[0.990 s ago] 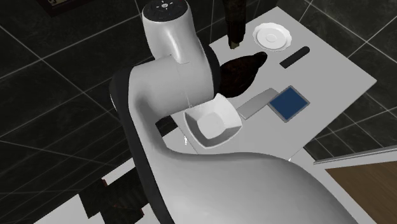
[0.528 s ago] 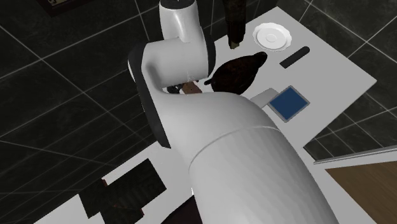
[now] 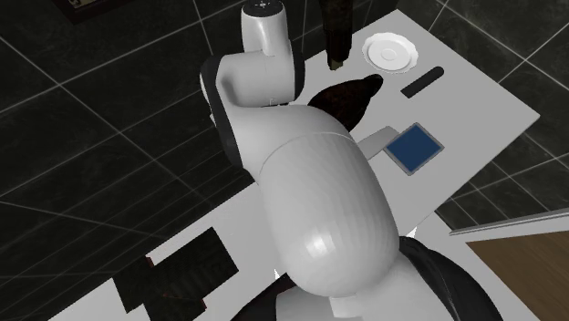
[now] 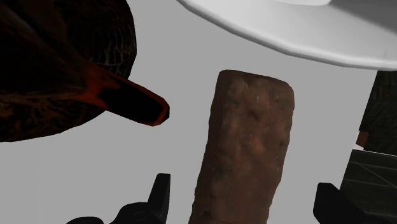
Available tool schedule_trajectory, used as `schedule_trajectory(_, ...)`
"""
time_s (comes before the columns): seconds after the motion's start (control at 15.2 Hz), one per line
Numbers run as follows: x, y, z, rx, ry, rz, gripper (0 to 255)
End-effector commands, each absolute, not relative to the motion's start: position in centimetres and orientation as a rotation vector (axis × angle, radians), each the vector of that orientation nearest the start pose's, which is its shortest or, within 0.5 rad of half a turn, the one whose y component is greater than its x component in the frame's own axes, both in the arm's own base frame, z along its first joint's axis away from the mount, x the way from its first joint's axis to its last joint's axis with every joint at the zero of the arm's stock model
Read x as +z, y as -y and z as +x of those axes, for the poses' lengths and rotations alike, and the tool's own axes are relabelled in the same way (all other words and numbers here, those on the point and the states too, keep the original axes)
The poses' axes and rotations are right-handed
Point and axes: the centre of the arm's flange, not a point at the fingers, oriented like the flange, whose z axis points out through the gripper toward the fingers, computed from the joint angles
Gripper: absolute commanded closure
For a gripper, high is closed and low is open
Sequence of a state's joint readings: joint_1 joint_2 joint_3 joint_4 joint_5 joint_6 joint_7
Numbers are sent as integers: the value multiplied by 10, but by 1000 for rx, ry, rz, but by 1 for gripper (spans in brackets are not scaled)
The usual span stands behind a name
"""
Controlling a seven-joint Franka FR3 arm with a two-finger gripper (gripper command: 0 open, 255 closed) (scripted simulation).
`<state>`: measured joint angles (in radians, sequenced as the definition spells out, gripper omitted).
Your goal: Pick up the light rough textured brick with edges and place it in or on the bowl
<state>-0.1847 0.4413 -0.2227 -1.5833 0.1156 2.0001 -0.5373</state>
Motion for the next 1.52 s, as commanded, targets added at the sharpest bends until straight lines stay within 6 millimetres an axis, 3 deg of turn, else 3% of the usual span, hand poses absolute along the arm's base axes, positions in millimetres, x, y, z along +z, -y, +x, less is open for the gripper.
schedule_trajectory(0.0,376,245,631,10,158,-3123,0)
schedule_trajectory(0.2,357,244,631,10,158,-3123,0)
schedule_trajectory(0.73,357,244,631,10,158,-3123,0)
schedule_trajectory(0.79,357,244,631,10,158,-3123,255)
schedule_trajectory(1.45,362,244,631,10,158,-3123,255)
